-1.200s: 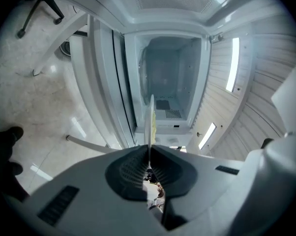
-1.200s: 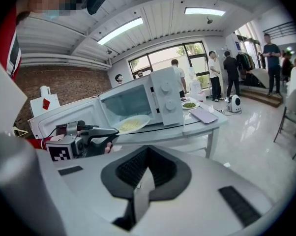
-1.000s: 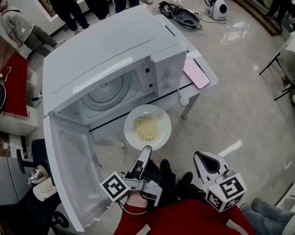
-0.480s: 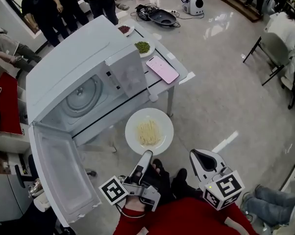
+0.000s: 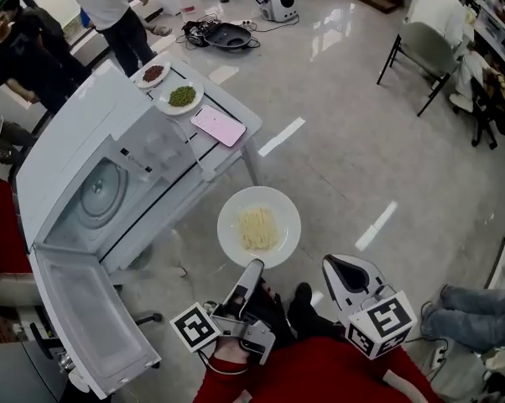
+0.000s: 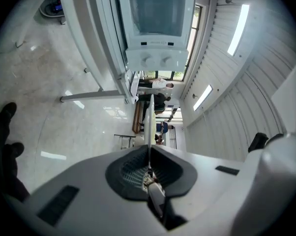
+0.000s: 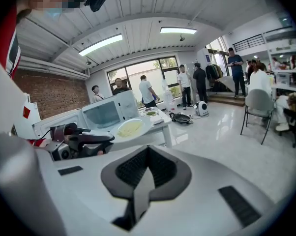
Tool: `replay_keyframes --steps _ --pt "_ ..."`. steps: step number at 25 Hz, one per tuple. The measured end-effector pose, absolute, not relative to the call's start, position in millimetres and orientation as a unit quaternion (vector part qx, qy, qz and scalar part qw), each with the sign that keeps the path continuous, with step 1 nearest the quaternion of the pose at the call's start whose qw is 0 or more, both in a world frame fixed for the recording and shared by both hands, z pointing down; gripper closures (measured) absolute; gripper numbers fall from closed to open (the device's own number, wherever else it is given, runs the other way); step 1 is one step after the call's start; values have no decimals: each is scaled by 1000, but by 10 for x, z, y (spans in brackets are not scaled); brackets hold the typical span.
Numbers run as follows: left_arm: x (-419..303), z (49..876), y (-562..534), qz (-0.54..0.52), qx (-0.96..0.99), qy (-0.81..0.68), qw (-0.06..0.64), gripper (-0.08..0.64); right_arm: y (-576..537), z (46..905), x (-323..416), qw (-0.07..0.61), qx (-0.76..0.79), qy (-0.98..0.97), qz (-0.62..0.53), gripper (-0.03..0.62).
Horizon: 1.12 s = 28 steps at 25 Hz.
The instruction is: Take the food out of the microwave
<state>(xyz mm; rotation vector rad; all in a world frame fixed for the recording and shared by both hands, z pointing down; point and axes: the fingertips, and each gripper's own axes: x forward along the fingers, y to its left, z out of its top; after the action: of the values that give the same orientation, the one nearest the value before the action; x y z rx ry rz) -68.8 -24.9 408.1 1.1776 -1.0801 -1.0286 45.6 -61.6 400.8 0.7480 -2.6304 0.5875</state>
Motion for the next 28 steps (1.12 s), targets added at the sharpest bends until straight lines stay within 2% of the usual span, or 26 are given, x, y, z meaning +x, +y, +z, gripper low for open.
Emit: replay_keyframes --steps 16,28 --pt "473 4120 -523 -339 572 -365 652 541 -647 4037 1448 140 378 -886 228 581" --pt "1017 4142 -547 -283 604 -309 678 541 -592 4064 1897 119 433 -863 232 581"
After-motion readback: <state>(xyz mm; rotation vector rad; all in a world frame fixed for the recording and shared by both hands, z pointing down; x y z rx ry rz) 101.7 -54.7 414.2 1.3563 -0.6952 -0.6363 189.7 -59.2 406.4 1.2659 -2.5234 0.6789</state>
